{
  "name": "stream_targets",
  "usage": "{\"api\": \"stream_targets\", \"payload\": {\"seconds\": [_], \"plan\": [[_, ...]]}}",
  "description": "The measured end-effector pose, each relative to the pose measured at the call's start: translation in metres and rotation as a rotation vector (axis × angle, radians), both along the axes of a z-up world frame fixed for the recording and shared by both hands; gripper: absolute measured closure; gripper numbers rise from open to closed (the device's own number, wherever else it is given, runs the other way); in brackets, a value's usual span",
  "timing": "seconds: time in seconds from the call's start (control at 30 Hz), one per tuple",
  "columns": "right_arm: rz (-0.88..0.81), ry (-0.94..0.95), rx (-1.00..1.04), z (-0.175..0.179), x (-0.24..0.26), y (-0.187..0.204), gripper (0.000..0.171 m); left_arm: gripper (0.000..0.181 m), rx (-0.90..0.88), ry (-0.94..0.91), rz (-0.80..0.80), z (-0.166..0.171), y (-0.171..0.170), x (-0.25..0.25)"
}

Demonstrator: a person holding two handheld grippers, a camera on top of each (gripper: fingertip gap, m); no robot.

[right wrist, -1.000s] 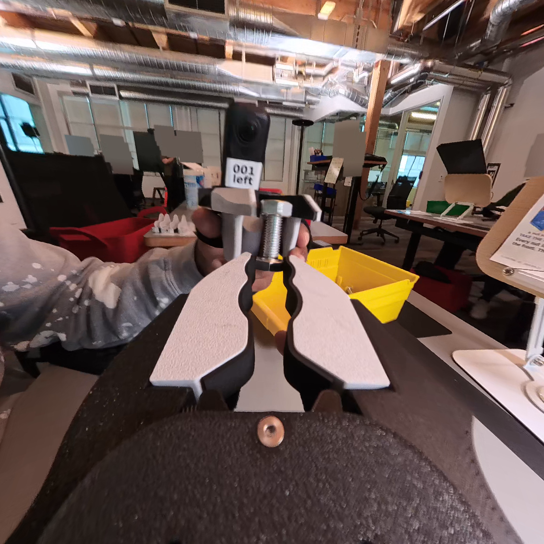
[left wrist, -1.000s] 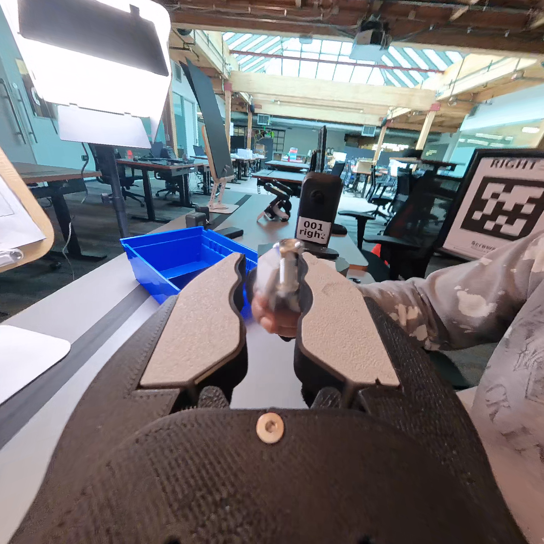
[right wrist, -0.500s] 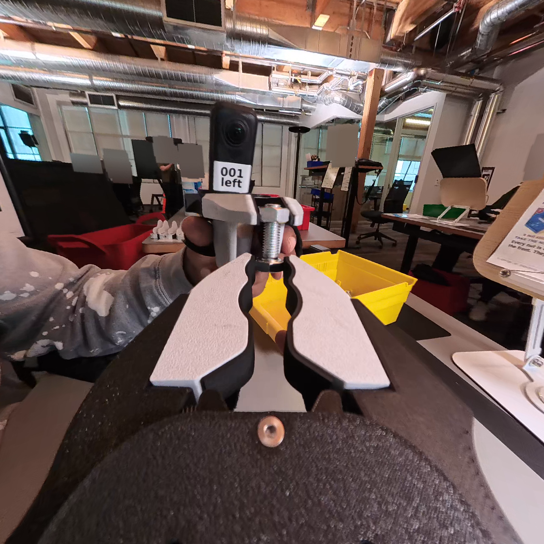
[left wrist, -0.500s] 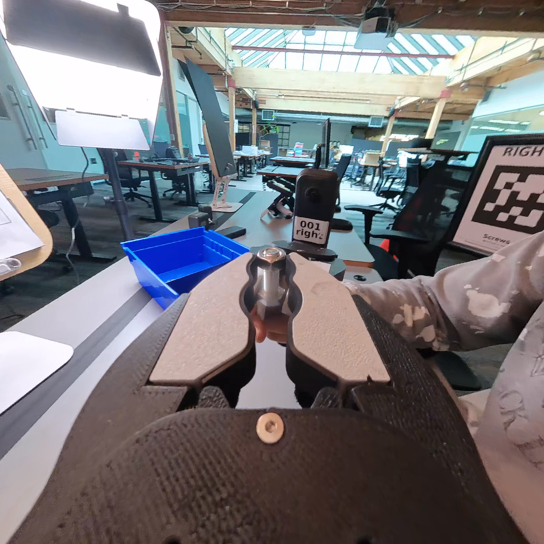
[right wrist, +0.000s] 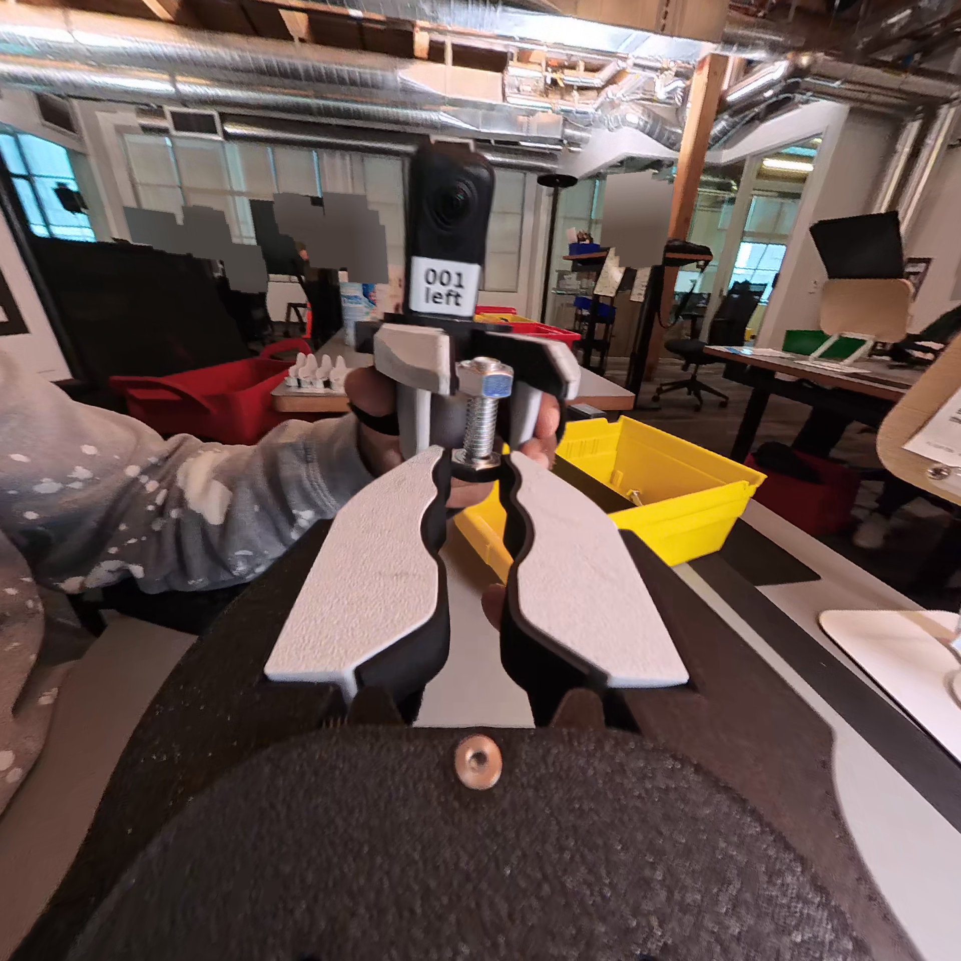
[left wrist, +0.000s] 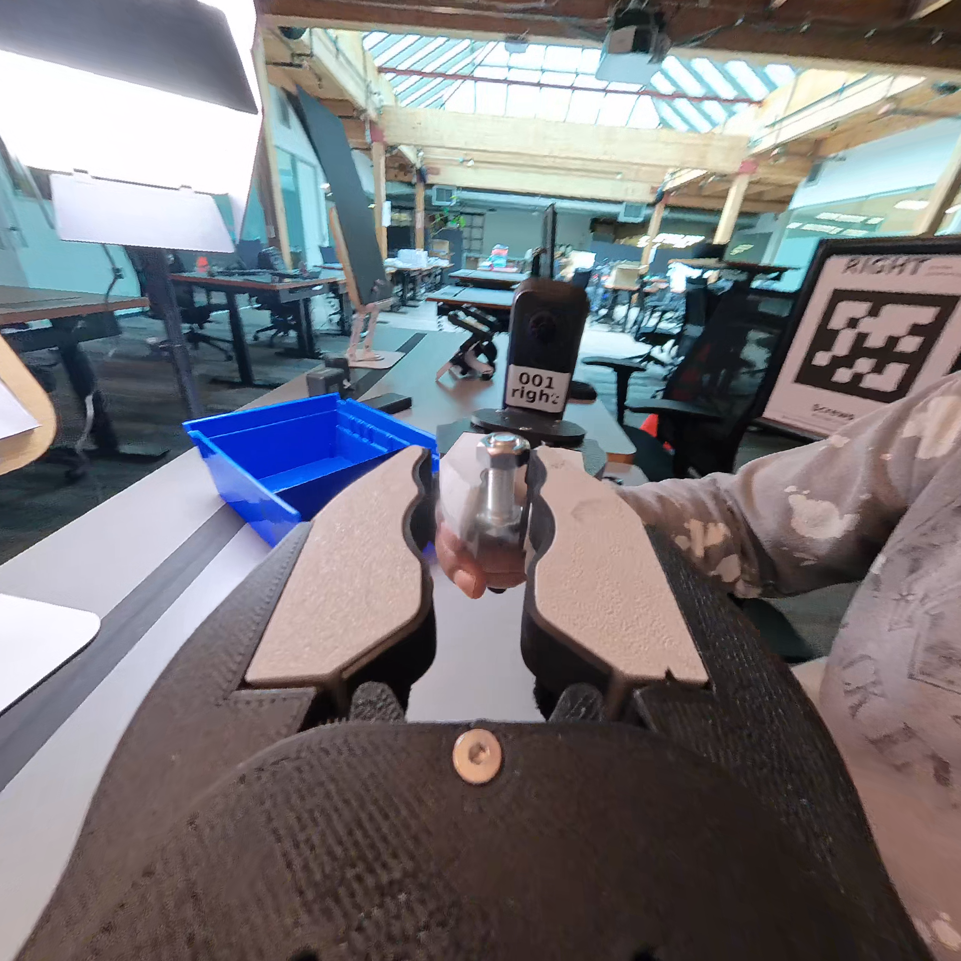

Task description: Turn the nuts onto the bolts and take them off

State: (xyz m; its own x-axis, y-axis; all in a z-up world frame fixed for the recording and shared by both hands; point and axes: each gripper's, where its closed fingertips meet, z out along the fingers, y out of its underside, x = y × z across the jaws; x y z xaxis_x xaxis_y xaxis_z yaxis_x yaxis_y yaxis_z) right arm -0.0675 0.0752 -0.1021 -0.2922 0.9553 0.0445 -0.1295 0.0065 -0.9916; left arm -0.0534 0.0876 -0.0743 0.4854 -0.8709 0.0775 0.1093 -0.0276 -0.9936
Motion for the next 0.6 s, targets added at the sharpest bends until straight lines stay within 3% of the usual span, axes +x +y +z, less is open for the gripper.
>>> {"api": "stream_targets", "payload": {"seconds": [0.03,0.07,0.17,0.37,0.5,0.53,0.6], "plan": [[0.02,0.019,-0.013,0.003,0.002,-0.002,0.153,0.149,-0.006,-0.038,-0.005,0.003,0.001,-0.007],[0.054,0.049,-0.035,0.007,0.006,-0.004,0.153,0.166,-0.026,-0.075,0.076,0.003,0.012,-0.021],[0.048,0.06,-0.047,0.011,0.009,0.001,0.153,0.159,-0.055,-0.11,0.098,0.002,0.017,-0.038],[-0.04,-0.008,-0.041,-0.003,-0.001,0.013,0.153,0.147,-0.007,0.008,0.032,-0.002,0.004,0.0],[-0.014,0.01,-0.034,0.001,0.001,0.007,0.153,0.144,-0.047,-0.023,0.037,-0.003,0.009,-0.009],[0.013,0.032,-0.041,0.004,0.004,0.005,0.153,0.161,-0.068,-0.038,0.109,-0.004,0.018,-0.021],[0.034,0.062,-0.052,0.011,0.009,0.004,0.153,0.158,-0.045,-0.028,0.157,-0.006,0.022,-0.036]]}}
